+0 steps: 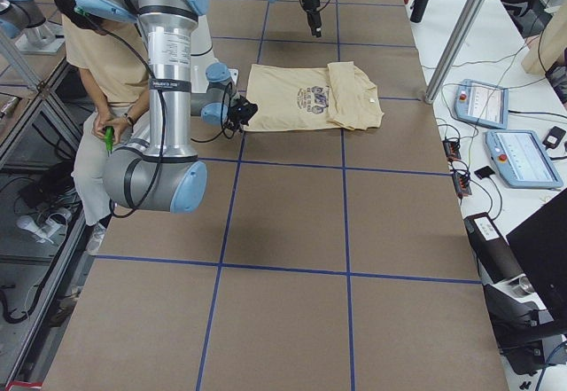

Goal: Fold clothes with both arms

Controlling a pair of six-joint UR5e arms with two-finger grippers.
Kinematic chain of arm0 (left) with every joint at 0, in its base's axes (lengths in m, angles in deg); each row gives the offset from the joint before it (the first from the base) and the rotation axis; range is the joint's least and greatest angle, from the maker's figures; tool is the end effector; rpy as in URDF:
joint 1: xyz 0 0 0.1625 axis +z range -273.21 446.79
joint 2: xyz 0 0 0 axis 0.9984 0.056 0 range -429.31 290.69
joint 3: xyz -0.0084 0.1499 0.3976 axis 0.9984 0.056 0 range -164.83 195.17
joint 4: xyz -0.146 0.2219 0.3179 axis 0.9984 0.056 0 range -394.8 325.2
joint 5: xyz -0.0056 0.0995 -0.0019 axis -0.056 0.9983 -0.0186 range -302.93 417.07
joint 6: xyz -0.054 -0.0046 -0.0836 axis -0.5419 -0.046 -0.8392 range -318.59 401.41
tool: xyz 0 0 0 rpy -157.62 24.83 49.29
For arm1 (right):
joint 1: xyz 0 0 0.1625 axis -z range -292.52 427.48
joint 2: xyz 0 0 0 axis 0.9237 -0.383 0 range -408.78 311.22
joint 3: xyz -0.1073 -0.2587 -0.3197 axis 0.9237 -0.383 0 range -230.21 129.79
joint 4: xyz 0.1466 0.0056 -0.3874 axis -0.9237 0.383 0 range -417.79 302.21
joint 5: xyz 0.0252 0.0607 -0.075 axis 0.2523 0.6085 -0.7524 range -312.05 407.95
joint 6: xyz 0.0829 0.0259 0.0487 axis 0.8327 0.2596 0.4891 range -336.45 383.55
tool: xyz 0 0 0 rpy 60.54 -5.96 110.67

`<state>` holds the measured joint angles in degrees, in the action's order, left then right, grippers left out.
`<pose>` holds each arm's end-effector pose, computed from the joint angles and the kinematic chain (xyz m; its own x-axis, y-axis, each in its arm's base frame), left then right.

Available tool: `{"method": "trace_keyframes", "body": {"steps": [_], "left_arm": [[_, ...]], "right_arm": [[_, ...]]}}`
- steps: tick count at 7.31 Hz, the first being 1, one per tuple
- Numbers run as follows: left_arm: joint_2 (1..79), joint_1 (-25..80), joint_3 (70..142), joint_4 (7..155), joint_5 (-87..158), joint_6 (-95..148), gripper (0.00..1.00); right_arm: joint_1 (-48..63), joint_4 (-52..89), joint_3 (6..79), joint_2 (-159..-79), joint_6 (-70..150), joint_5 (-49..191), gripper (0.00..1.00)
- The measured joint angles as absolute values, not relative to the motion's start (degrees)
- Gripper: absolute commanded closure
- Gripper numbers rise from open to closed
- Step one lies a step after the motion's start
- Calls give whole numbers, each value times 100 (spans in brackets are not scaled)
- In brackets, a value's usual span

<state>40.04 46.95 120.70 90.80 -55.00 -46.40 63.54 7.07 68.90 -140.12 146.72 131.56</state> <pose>0.3862 -0.4471 0.2761 0.2687 -0.1781 -0.9466 0.3117 0.9460 -0.0894 -0.4651 -0.1768 0.3847 0.4177 0.5738 0.7045 -0.4604 0.8021 -0.3803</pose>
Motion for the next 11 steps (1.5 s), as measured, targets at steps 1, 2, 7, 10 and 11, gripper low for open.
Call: {"method": "trace_keyframes", "body": {"steps": [1,2,7,10,11], "left_arm": [[4003,4694,12070,9080,-5501,-4641,1],[4002,4695,12063,9074,-5505,-4645,1],[3887,5363,12416,8721,-4967,-5848,1],[3879,6400,12787,7341,-4139,-6040,1],[3865,6651,12817,7204,-3967,-6084,1]], "right_arm": [[6345,707,6897,-14015,14672,13154,100],[6337,707,6905,-14018,14673,13154,100],[6390,707,7155,-14174,14918,13060,100],[6694,707,7534,-14567,14972,13022,100],[6800,707,7560,-14599,15037,12966,100]]}}
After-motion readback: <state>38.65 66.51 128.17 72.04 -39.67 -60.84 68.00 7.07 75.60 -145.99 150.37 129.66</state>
